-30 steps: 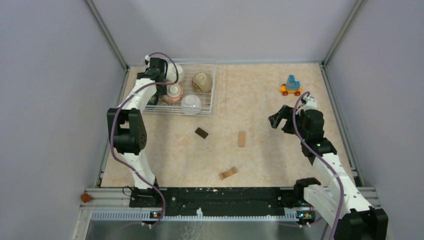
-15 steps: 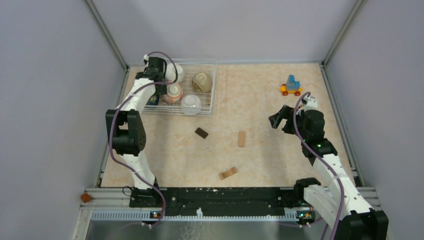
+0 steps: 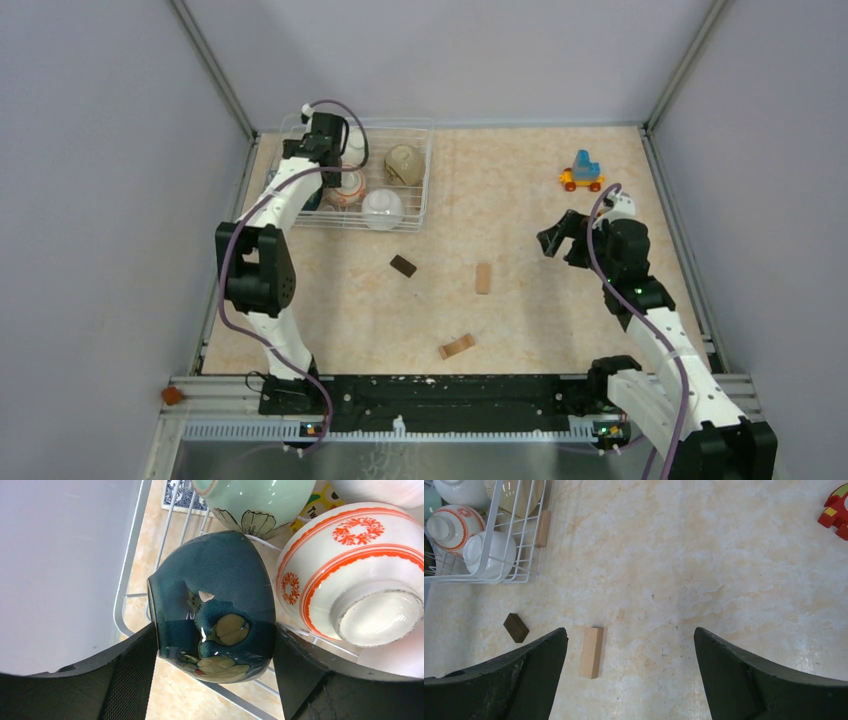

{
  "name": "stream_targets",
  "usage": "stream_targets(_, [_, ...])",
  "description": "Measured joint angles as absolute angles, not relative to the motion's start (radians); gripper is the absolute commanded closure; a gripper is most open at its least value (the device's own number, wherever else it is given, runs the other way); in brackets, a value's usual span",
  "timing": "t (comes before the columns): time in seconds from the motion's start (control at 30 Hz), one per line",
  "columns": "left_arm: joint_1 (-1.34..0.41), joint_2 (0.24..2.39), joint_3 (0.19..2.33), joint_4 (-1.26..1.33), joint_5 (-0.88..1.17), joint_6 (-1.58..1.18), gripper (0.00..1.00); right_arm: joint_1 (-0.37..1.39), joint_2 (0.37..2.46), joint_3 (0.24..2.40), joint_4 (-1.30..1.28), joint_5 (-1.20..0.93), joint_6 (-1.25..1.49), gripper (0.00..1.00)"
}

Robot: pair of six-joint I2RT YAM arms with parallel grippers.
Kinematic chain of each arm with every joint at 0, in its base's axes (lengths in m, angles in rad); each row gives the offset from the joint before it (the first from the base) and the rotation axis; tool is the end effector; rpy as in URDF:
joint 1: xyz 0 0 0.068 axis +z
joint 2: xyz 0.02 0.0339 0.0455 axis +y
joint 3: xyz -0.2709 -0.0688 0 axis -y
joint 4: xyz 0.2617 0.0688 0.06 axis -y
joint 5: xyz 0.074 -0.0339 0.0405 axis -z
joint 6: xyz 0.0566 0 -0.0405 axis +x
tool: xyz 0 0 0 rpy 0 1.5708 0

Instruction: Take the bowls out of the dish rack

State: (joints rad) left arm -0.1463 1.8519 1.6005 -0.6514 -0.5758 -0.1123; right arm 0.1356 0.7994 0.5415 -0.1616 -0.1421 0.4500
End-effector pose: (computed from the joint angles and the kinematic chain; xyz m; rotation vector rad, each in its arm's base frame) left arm 0.4386 -0.0335 0.2714 -0.2015 2.3544 0.5851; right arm 0.2152 0.0374 0.2460 0.2242 2.0108 0.5163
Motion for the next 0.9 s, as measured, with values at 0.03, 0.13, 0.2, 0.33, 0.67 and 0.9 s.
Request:
stream_targets(0.03, [-0.155, 1.852, 1.600, -0.651, -0.590, -0.107, 0.41, 0.136, 0.799, 0.545, -0.165, -0.142, 0.450, 0.04])
stream_targets(0.13, [-0.183, 1.852, 1.600, -0.652, -0.634, -0.090, 0.41, 0.136, 0.799, 0.546, -0.165, -0.143, 0.450, 0.04])
stream_targets(0.2, [-0.199, 1.852, 1.600, -0.651, -0.660, -0.079, 0.41, 0.136, 0.799, 0.546, -0.165, -0.144, 0.450, 0.04])
stream_targets(0.33, [-0.224, 1.852, 1.600, -0.652, -0.702, -0.067, 0.41, 0.136, 0.799, 0.546, -0.165, -0.145, 0.450, 0.04])
stream_targets(0.67, [-0.233, 1.845, 1.600, -0.652, -0.709, -0.062, 0.40, 0.136, 0.799, 0.566, -0.166, -0.144, 0.449, 0.04])
stream_targets(0.9, [-0.230, 1.800, 1.610, -0.664, -0.688, -0.065, 0.40, 0.136, 0.799, 0.572, -0.165, -0.144, 0.449, 0.04])
